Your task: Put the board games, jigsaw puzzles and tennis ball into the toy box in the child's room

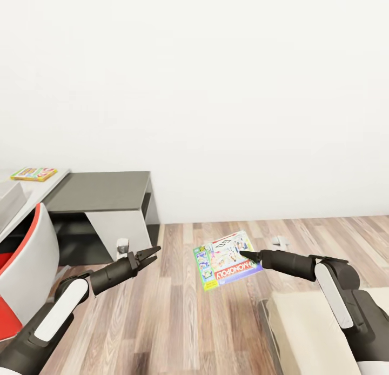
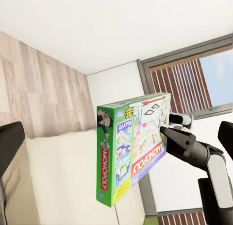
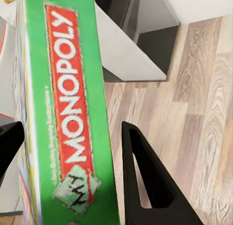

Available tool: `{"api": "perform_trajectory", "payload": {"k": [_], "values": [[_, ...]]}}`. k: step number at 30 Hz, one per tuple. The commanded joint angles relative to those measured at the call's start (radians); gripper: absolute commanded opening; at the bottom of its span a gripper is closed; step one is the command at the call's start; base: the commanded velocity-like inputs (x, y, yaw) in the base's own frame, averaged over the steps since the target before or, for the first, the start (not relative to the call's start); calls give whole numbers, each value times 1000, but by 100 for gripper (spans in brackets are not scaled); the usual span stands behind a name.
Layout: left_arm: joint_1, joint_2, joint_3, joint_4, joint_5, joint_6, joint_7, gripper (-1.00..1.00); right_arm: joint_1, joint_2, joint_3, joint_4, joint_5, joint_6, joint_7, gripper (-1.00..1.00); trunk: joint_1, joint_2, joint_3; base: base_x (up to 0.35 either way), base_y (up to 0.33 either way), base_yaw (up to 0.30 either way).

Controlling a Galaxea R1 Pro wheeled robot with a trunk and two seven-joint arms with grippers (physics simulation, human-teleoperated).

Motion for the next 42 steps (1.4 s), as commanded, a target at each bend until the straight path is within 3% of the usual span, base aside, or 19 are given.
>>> {"api": "perform_trajectory", "payload": {"k": [1,16,34,42], "values": [[-1,1,-1,0,6,5,1,100,-1,0,-1,-1,-6,8,4,-100,1,-2,-2,338,0,0],[-1,-1,-2,0,6,5,1,100,-1,0,-2,-1,-6,8,4,-100,1,-2,-2,338,0,24],[-1,-6,-5,-2,6,4,2,100,-1,0,-3,-4,-6,8,5,-100,1,-2,0,334,0,256],[-1,-7,-7,-7,6,5,2,100,-1,0,-5,-5,-6,8,5,-100,1,-2,7,123,0,234]]}}
